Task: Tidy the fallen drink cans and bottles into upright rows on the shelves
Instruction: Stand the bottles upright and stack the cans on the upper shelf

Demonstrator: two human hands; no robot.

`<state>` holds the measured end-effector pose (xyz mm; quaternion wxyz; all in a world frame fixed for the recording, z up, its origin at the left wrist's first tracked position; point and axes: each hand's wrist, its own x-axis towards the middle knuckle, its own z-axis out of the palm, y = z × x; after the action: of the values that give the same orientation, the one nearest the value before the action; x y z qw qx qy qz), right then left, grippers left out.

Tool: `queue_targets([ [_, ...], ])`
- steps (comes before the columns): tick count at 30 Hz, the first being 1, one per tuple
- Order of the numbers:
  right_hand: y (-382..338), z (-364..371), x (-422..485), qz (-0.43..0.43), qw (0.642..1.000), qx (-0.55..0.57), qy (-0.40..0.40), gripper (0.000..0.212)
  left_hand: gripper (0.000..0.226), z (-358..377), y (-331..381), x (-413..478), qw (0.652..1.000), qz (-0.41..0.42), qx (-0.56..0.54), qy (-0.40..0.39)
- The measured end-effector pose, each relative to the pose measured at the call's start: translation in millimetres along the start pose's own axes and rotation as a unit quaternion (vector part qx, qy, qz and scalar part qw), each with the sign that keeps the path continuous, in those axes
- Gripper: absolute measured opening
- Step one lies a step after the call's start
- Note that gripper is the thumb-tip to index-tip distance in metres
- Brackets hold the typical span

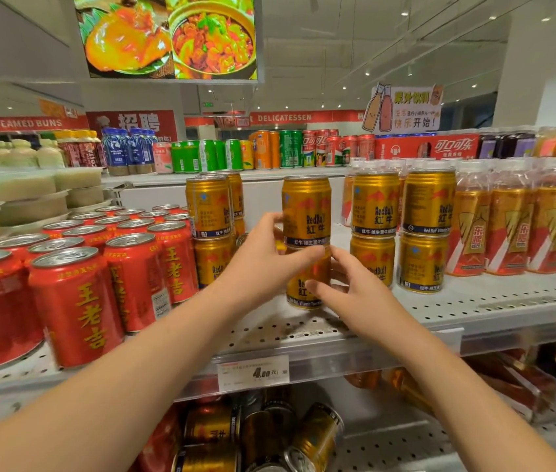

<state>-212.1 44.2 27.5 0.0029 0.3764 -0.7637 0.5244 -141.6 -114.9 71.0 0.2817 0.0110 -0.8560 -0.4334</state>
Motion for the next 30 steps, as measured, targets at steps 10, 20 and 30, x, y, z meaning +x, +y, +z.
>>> queue_targets([
  [10,23.1,-9.3,-53.9,-0.093,0.966,-0.179,0.163,0.04,0.046,36.4,-12.8,2.9,0.997,-0.03,-0.025,0.066],
  [20,60.2,-93.8,-35.6,-0.113,0.966,-0.168,0.16,0.018,0.043,62.3,-11.6,8.1,0.994,-0.054,0.018,0.094],
  [30,72.4,-116.8,-24.2,-0.219,0.968,-0.124,0.01,0.019,0.039,67.7,1.6,6.5,0.97,-0.078,0.01,0.23],
])
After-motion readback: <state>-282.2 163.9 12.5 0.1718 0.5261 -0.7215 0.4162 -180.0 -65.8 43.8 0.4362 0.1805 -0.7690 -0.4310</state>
